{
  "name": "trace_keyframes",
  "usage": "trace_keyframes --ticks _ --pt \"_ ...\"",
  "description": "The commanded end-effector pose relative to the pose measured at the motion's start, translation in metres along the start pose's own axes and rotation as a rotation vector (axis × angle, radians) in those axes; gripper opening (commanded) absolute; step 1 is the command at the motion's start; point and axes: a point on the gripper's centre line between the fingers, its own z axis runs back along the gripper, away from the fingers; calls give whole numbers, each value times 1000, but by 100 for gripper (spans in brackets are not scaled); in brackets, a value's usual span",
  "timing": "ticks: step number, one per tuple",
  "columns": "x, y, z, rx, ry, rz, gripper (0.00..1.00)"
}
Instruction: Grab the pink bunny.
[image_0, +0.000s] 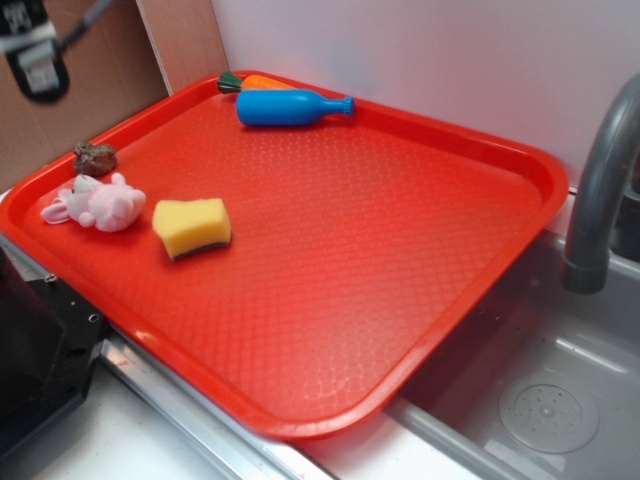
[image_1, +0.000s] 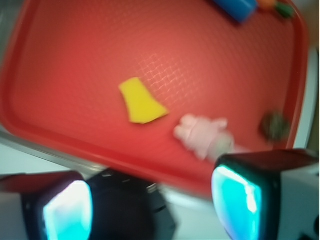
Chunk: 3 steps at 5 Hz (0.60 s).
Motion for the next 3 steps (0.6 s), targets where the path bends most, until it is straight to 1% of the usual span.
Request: trace_keyframes --ticks 1,2,3 --pt "0 54 -60 101 36 -284 100" --pt "-8 58 -88 108 35 -391 100" --pt "-20 51 -120 60 24 -413 100"
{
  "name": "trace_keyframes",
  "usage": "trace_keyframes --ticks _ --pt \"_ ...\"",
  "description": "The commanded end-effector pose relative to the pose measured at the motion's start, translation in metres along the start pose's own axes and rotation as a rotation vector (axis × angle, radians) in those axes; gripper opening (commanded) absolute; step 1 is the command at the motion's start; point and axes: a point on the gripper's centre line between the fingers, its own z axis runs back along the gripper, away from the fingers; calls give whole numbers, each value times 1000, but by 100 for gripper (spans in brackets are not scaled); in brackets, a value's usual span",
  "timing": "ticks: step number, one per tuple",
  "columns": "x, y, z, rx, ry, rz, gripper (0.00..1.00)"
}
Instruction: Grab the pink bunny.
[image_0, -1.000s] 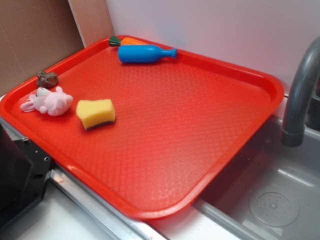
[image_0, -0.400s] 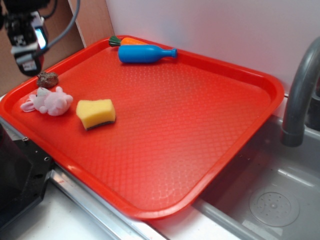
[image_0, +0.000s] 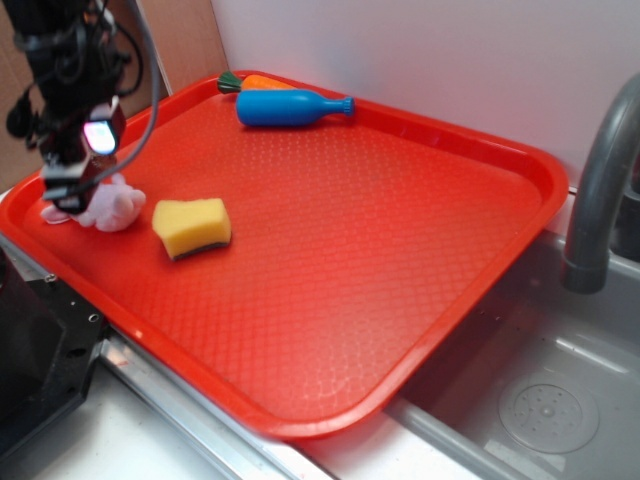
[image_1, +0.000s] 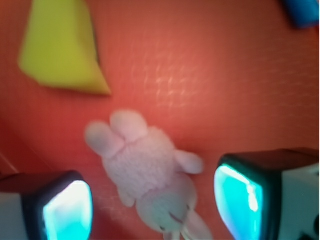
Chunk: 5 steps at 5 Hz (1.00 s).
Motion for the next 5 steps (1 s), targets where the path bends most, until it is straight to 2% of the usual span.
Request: trace_keyframes --ticks 1,2,3,4,5 --pt "1 -16 -33 -24 14 -24 100" --pt "4 -27 -33 -34 26 9 0" --pt "24 -7 4 -53 62 79 0" --pt "50 -3 55 -9 88 247 0" --pt "66 3 107 -6 46 476 0"
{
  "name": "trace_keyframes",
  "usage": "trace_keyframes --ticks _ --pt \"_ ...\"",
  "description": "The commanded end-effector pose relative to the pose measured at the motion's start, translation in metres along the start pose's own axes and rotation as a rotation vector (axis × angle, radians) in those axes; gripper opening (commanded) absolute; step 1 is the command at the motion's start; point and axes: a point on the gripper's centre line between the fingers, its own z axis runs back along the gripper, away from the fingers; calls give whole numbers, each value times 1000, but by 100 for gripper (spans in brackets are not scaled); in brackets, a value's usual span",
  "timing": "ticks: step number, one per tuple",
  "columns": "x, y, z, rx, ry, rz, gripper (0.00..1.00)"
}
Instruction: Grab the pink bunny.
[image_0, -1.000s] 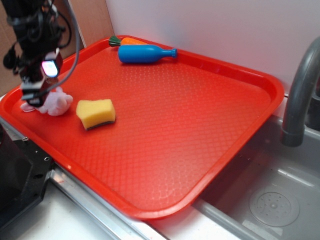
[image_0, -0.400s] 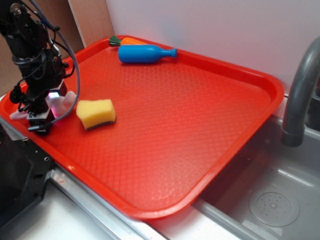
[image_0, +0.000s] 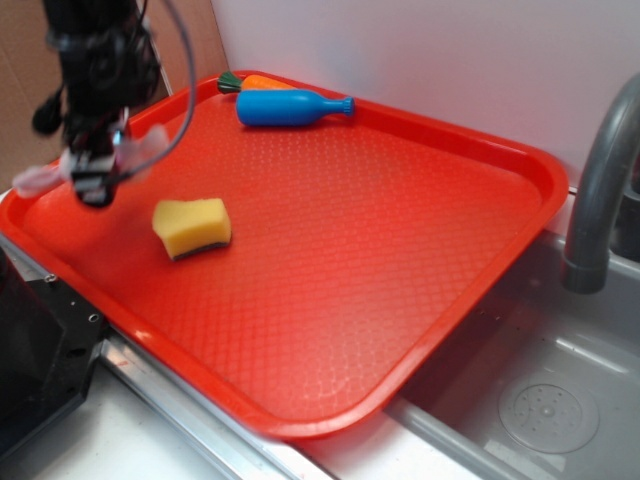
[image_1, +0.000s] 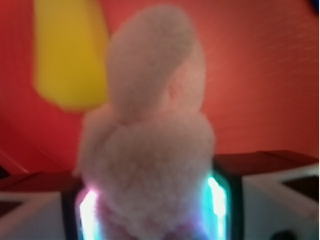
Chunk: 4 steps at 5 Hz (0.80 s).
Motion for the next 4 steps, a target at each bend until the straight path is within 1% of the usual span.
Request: trace_keyframes --ticks 1,2,3,4 --pt "31 11 106 -40 -125 367 0" --pt "33 15 121 -43 -124 492 0" --pt "19 22 131 -3 -178 662 0" --pt "12 27 130 1 -204 688 0"
